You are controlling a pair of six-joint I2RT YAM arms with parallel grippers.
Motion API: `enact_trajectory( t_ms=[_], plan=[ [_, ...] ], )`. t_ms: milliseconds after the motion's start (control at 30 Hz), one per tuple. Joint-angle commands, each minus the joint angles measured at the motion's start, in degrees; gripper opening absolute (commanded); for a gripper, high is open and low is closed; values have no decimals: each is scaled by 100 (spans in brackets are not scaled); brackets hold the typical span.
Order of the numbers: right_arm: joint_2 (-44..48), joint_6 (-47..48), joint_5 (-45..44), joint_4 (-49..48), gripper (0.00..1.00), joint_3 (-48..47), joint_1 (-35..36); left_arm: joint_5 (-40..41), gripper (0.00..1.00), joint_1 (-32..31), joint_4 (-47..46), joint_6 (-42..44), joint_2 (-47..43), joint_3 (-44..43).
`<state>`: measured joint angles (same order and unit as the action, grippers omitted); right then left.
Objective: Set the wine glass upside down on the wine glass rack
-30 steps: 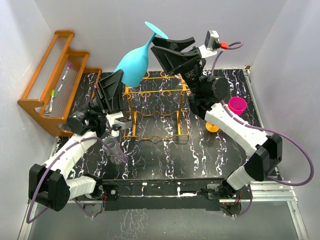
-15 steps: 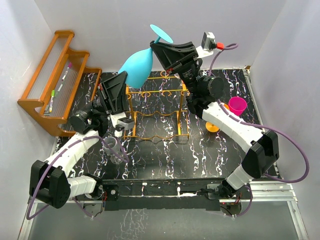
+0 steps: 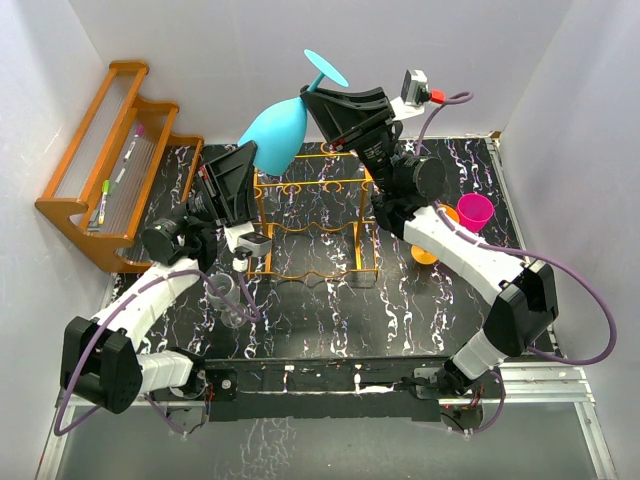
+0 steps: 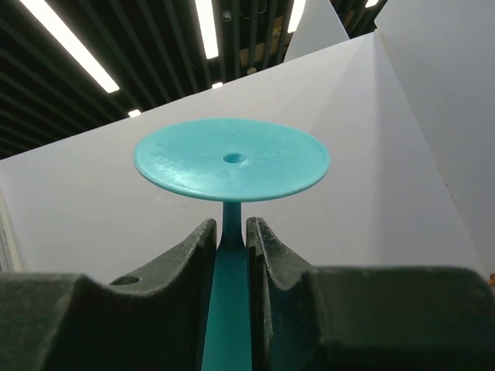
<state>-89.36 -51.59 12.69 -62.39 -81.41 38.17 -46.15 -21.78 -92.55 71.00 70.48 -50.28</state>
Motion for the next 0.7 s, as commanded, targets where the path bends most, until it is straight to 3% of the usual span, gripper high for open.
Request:
enact_trajectory(
  t_ms=[0,133,267,367,533,667],
  plan=[
    [26,-83,259,-185,26,44,33,-49,0,-19,-55,228,-15,-244],
    [12,-87,247,-222,23,34,36,-50,0,-19,-35,215,-15,-250],
    [-61,-106,411,-221,8,-95,36,-78,0,-19,-17,236,-9,-228],
    [-49,-149,307,-217,8,-41,43,-103,0,-19,58,255,-31,-176],
    [342,276,-184,198,8,212,13,-46,38,-24,604,657,-156,-62],
    [552,778,-237,655,8,64,-117,35,60,-28,1002,904,-210,-94]
  ],
)
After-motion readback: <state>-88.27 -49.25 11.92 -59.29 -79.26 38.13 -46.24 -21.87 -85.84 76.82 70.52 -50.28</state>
